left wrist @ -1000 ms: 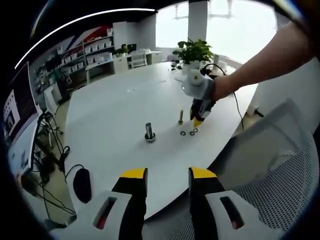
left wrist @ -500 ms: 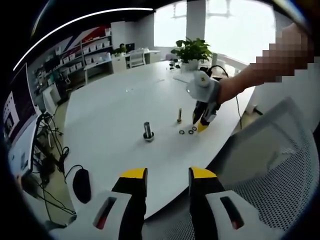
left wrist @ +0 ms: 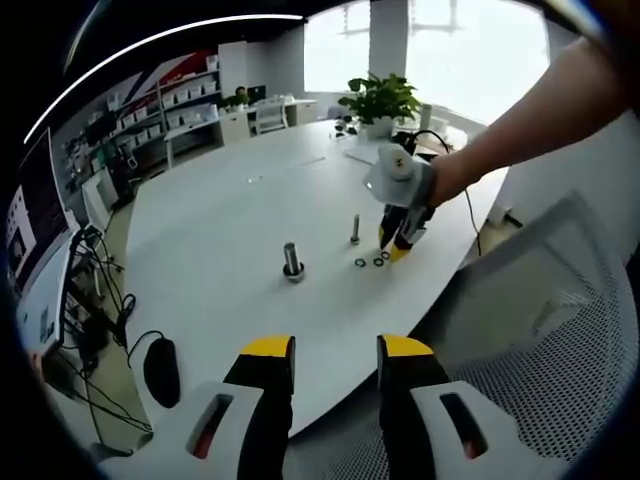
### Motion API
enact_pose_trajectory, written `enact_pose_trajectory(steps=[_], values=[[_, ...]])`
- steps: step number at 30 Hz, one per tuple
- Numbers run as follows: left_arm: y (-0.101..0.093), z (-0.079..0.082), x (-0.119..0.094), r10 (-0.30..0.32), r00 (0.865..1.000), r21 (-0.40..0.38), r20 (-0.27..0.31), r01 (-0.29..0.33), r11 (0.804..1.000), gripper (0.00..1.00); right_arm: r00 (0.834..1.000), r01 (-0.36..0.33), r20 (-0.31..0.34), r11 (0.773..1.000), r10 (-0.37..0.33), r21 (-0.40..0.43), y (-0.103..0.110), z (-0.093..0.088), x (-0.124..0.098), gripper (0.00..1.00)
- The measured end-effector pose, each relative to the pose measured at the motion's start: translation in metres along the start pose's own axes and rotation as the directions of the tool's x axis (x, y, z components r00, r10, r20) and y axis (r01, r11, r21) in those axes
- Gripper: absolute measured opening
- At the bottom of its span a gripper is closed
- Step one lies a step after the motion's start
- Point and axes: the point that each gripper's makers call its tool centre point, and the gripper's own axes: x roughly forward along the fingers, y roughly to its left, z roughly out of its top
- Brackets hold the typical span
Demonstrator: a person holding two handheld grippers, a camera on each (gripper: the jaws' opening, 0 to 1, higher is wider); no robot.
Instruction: Place the washer onto the threaded stud by aligning its center hole with the stud, sliding it down to the base, and recovering from edge contact or off-axis alignment until the washer reaches the visible bottom stop.
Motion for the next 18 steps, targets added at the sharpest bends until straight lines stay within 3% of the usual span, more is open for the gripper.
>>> enact_pose_trajectory(steps=[6,15,18], values=[[-0.0007,0.0016,0.0,-0.005,1.0,-0.004,0.006,0.005,1.0,0.31,0.999,-0.002,-0.042,0.998,-0.001,-0.068,-0.0007,-0.0007,0.0,0.23],[-0.0004,0.0021,0.0005,-0.006,1.0,-0.009,0.009,0.006,1.0,0.31,1.0,-0.012,-0.005,0.996,0.012,-0.09,-0.001,-0.0004,0.0002,0.22],[0.0004,0.002,0.0013,-0.005,1.0,-0.008,0.008,0.005,1.0,0.31,0.999,-0.028,-0.028,0.988,0.024,-0.149,-0.0002,-0.001,0.0005,0.22]])
